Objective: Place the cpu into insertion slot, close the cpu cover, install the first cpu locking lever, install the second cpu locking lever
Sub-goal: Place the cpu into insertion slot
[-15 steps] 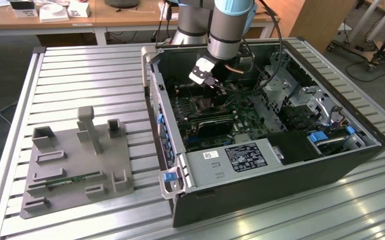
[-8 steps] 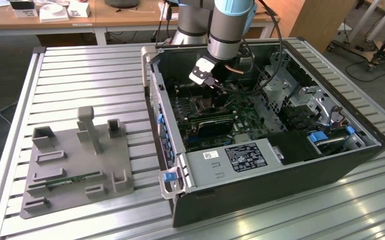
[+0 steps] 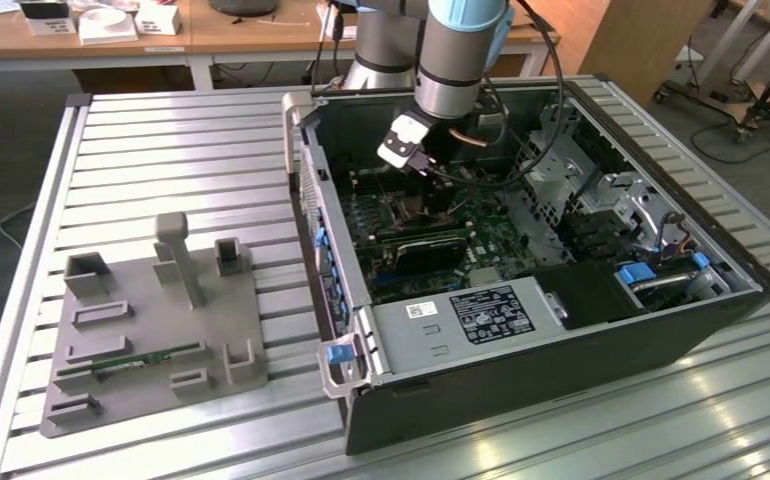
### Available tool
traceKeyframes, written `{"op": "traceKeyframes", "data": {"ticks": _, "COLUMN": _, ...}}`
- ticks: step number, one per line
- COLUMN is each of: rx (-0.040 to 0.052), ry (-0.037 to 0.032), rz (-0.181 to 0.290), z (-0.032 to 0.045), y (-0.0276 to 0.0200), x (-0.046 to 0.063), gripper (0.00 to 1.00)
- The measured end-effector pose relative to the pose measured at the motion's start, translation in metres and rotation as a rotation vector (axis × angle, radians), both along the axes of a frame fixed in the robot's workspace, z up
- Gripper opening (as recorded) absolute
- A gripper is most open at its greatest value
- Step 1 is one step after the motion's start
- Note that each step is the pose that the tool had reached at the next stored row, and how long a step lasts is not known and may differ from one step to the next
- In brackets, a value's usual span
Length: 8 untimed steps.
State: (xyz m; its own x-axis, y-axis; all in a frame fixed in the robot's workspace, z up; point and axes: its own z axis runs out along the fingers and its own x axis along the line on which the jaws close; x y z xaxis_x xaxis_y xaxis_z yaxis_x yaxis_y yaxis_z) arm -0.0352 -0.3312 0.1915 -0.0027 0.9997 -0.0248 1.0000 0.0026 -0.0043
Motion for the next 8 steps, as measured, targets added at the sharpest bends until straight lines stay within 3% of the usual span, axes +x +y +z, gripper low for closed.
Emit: {"op": "traceKeyframes", "data": {"ticks": 8, "rx": 0.0063, "ry": 0.0, "rz": 0.0, "z": -0.0013, "y": 0.0013, "x": 0.0002, "gripper": 0.67}}
